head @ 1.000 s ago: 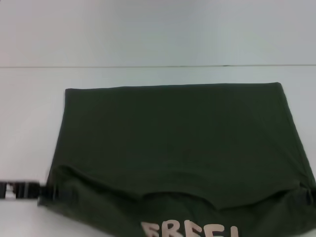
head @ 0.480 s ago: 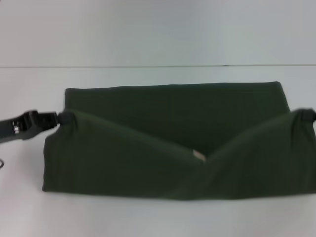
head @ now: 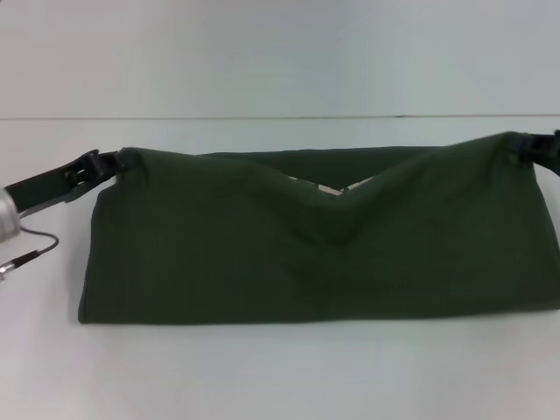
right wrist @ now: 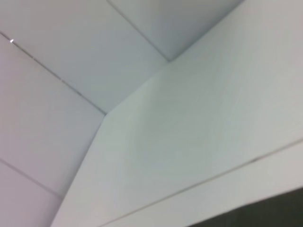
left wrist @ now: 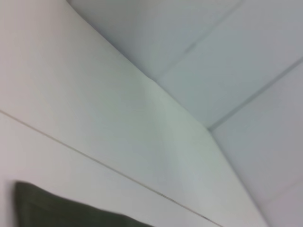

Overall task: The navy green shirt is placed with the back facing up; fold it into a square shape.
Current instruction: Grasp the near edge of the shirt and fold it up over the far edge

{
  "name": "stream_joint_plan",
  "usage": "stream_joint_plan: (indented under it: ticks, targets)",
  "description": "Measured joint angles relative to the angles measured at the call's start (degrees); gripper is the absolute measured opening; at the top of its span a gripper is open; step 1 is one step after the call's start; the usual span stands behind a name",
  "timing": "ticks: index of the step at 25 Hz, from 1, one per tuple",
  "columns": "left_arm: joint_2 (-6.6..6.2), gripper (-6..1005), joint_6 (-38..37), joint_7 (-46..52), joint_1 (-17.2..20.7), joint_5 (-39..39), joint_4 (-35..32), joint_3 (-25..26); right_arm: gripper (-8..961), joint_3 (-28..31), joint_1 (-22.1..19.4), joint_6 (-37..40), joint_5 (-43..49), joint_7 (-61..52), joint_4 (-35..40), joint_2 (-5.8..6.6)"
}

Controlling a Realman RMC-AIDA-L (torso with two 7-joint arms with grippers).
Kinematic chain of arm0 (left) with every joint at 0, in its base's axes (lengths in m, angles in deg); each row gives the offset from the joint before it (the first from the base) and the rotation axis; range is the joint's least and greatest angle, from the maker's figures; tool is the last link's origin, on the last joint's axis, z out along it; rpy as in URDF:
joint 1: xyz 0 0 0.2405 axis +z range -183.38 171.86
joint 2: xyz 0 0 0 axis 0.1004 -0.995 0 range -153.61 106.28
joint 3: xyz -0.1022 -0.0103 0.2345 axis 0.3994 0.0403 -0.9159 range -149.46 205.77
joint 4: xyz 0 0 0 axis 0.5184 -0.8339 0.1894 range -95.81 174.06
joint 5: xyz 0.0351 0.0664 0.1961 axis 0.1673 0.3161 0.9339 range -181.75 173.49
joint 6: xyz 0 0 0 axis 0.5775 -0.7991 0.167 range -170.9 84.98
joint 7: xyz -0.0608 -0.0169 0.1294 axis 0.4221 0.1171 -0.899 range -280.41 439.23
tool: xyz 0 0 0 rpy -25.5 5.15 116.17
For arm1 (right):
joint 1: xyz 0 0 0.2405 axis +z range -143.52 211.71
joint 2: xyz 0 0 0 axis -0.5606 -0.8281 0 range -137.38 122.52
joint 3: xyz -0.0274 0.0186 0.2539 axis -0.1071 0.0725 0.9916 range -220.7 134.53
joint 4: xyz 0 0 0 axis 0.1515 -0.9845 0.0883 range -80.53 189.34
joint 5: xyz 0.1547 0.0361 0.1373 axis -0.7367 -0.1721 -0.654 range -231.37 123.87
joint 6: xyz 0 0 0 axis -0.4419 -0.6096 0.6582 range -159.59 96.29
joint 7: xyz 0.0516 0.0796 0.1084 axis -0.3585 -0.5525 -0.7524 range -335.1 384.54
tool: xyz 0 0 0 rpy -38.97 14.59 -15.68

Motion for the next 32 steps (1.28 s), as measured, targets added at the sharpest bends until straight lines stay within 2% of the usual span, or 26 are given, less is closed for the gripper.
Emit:
stream_joint_plan:
  ticks: [4,10,15,21,29,32]
  targets:
    - [2.16,28,7.48,-3.68,-1.47,-1.84,0.29,-0.01,29,-0.06,1.95,-6.92,-0.52,3.34,-0.10,-2.65]
    - [2.86,27,14.69,-7.36,-2.41,-6.23,1.98,-0.08,30,-0.08,3.40,-14.32,-4.46,8.21,-0.73,-4.95]
    - [3.13,27,18.65,-10.74,-2.60,-8.95,4.07,-0.43,30,-0.14,4.42,-19.94,-7.03,12.00,-3.21,-5.48]
    - [4.29,27,22.36,-13.85,-3.24,-10.67,4.56,-0.60,29,-0.16,6.16,-26.04,-9.05,18.12,-7.12,-5.66]
    - [4.93,27,24.91,-18.13,-4.56,-13.97,5.31,-0.70,29,-0.16,7.42,-29.38,-13.68,24.07,-8.94,-5.88]
    - [5.57,27,26.79,-20.02,-5.46,-14.68,5.37,-0.69,30,-0.15,7.97,-30.99,-14.17,25.90,-9.43,-6.00]
